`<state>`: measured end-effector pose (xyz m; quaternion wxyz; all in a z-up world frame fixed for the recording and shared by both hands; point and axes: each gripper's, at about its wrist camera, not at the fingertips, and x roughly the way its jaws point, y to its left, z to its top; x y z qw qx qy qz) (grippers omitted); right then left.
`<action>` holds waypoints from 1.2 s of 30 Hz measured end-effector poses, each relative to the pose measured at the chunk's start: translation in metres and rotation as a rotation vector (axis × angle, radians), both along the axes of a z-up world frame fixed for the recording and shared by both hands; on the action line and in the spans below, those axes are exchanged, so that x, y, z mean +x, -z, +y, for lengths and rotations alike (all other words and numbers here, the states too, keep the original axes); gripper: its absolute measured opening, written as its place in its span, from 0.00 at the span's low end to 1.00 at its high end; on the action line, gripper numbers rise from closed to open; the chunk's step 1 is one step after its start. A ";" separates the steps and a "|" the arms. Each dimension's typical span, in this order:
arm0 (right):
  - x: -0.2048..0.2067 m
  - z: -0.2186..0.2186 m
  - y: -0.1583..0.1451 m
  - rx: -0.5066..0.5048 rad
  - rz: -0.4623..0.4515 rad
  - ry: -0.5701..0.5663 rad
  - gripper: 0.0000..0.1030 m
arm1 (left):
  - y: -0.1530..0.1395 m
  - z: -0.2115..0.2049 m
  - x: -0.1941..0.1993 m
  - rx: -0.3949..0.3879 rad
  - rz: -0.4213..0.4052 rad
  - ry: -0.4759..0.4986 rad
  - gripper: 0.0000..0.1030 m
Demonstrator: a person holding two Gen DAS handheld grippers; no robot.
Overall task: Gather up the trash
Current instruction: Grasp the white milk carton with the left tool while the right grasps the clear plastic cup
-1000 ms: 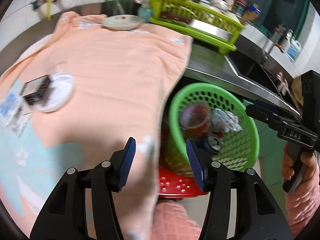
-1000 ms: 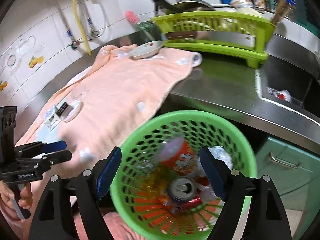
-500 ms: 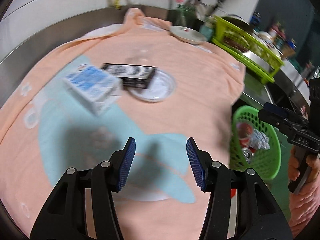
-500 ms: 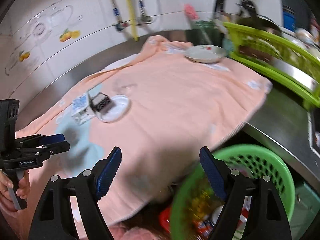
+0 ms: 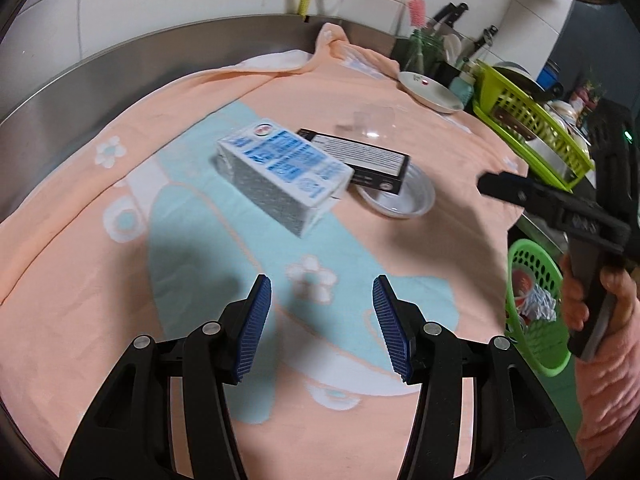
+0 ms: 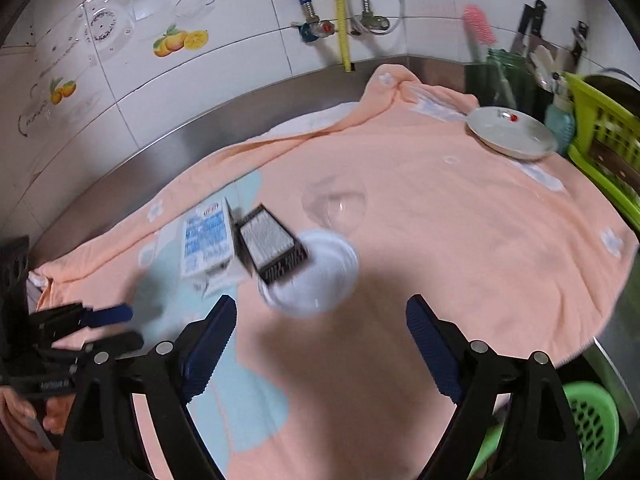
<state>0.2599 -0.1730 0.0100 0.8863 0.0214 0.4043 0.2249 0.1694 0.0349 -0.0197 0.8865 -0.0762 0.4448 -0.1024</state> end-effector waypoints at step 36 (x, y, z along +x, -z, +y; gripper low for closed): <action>0.159 0.048 0.066 0.057 0.116 -0.067 0.67 | -0.002 0.021 0.081 -0.083 0.065 -0.143 0.73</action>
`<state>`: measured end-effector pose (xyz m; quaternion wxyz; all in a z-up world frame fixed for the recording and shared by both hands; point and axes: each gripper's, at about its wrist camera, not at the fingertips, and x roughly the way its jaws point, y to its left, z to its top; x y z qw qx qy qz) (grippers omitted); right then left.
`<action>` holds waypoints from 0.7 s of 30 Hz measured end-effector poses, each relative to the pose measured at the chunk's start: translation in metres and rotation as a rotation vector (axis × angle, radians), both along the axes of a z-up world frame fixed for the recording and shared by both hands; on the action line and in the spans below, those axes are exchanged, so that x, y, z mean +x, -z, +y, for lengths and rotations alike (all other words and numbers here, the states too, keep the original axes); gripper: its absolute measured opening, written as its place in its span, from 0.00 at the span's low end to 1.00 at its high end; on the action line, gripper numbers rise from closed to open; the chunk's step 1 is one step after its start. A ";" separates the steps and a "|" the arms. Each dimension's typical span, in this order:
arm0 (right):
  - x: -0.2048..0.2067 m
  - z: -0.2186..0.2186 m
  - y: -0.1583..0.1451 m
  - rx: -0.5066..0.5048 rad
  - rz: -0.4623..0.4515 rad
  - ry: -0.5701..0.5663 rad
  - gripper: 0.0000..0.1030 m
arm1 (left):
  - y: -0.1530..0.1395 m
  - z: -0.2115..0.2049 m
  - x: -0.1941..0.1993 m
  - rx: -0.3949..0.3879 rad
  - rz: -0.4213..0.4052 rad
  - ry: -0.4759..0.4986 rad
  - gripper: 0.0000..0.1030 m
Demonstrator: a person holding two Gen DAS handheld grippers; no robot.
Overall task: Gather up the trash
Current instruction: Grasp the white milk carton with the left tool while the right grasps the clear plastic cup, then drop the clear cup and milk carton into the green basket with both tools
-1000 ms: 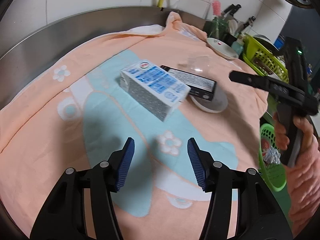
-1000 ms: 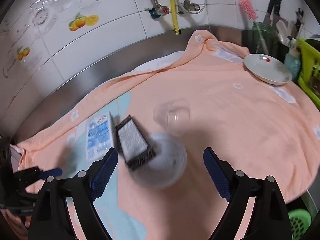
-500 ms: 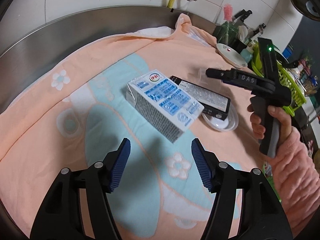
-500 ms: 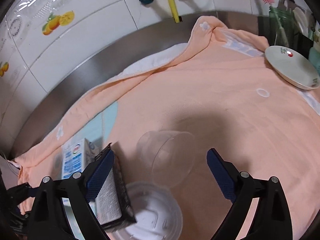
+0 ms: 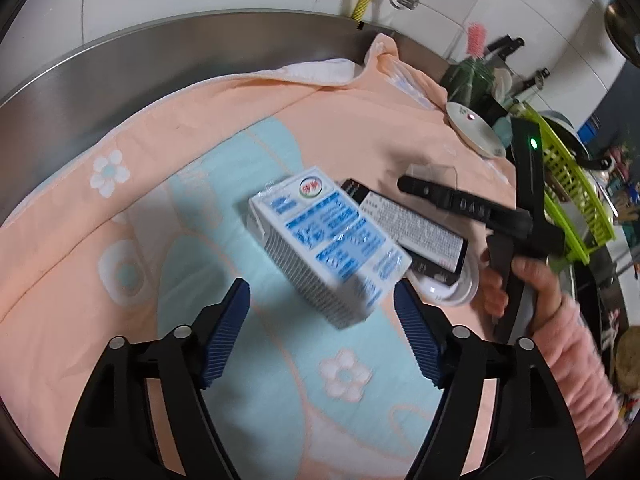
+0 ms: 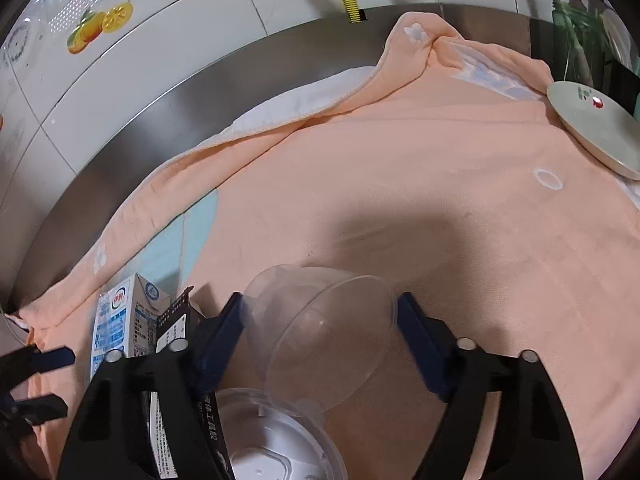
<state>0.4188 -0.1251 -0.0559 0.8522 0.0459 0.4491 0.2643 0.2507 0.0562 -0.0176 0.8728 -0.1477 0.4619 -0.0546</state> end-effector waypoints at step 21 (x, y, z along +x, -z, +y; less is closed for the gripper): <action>-0.073 -0.062 -0.035 -0.019 -0.133 0.026 0.67 | 0.037 -0.009 0.079 -0.048 0.199 -0.286 0.81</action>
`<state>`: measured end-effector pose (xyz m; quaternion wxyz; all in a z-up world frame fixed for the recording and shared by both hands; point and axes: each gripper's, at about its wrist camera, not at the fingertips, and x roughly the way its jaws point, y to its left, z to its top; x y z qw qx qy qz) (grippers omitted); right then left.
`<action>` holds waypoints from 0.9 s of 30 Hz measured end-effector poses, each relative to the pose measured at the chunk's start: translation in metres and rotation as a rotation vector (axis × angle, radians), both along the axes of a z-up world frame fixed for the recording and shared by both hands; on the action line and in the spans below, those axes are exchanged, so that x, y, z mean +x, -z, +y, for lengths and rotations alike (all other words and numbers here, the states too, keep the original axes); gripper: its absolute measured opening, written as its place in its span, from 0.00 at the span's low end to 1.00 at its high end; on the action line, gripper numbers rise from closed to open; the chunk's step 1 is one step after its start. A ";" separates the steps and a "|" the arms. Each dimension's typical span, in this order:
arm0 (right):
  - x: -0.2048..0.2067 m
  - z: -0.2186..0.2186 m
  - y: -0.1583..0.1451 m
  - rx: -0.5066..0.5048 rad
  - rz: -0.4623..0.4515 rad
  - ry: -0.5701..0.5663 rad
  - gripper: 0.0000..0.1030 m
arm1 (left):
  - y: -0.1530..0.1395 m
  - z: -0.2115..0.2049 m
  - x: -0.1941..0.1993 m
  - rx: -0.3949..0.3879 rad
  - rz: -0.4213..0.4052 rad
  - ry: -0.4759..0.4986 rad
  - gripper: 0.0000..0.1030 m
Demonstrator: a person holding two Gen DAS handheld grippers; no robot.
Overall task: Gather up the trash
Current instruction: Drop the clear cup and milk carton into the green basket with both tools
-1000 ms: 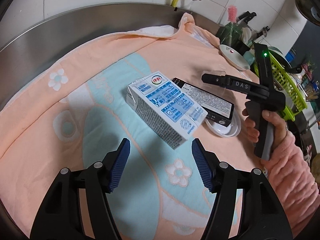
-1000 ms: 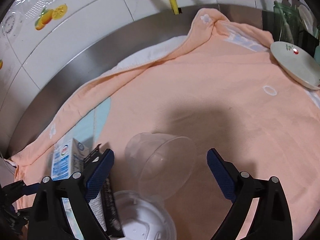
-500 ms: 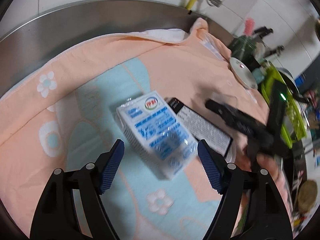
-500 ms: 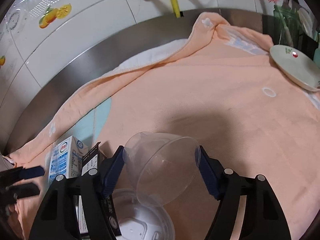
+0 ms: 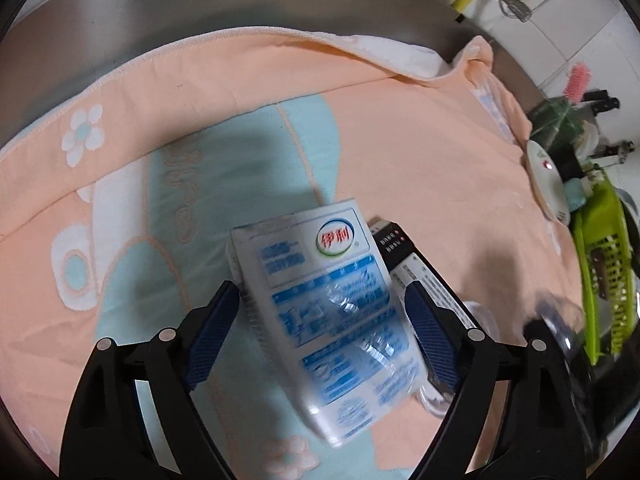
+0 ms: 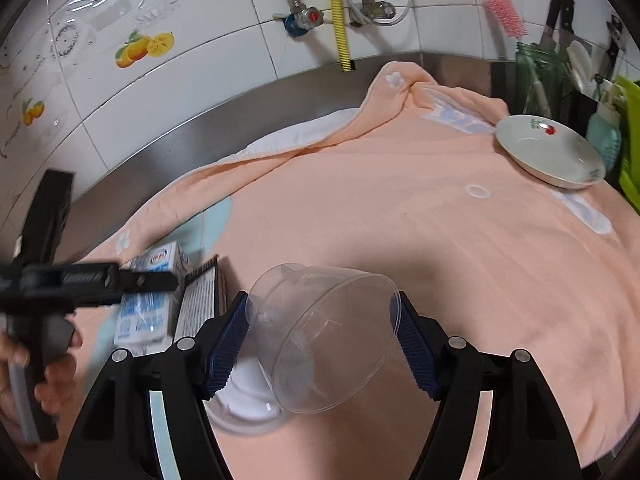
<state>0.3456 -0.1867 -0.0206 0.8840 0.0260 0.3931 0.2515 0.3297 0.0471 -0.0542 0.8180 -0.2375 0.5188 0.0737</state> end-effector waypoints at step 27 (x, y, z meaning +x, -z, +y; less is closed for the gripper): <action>-0.186 -0.166 0.012 -0.049 0.046 0.318 0.67 | -0.020 -0.019 -0.074 -0.065 -0.084 0.188 0.73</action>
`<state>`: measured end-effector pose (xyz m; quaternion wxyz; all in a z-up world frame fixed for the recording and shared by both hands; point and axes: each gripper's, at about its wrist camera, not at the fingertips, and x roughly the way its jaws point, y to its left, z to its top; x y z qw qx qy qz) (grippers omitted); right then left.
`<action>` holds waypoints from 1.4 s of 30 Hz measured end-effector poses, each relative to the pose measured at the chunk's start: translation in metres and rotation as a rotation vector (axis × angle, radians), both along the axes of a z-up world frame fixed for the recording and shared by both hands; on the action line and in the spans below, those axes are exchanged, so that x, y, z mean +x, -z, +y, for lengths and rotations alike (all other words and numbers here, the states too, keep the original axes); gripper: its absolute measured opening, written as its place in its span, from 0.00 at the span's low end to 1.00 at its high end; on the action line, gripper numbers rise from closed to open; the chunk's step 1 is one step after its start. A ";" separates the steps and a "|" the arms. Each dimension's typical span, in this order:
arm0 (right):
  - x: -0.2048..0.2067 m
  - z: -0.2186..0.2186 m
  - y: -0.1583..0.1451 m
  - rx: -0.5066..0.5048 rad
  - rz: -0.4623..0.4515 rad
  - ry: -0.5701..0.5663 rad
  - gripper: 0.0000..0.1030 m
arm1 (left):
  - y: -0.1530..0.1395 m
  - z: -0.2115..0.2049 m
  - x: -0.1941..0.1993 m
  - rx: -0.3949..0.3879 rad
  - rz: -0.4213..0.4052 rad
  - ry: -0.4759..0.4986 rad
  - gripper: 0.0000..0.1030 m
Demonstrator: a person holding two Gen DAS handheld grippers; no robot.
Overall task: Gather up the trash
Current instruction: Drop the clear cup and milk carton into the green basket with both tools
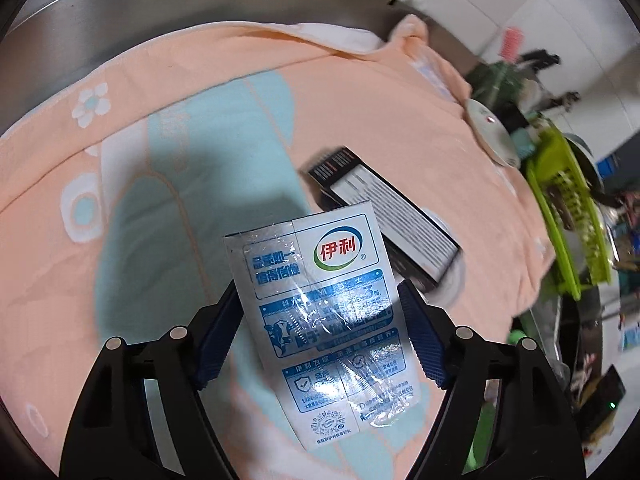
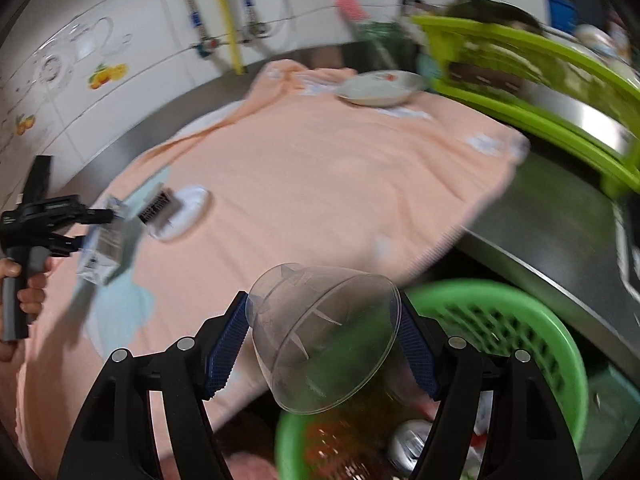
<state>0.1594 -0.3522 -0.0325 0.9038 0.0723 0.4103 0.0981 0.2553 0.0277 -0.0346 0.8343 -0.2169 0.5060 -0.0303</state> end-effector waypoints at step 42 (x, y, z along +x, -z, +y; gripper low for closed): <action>-0.139 -0.110 0.032 0.094 0.026 0.243 0.83 | 0.034 -0.337 -0.088 -0.068 0.020 0.705 0.75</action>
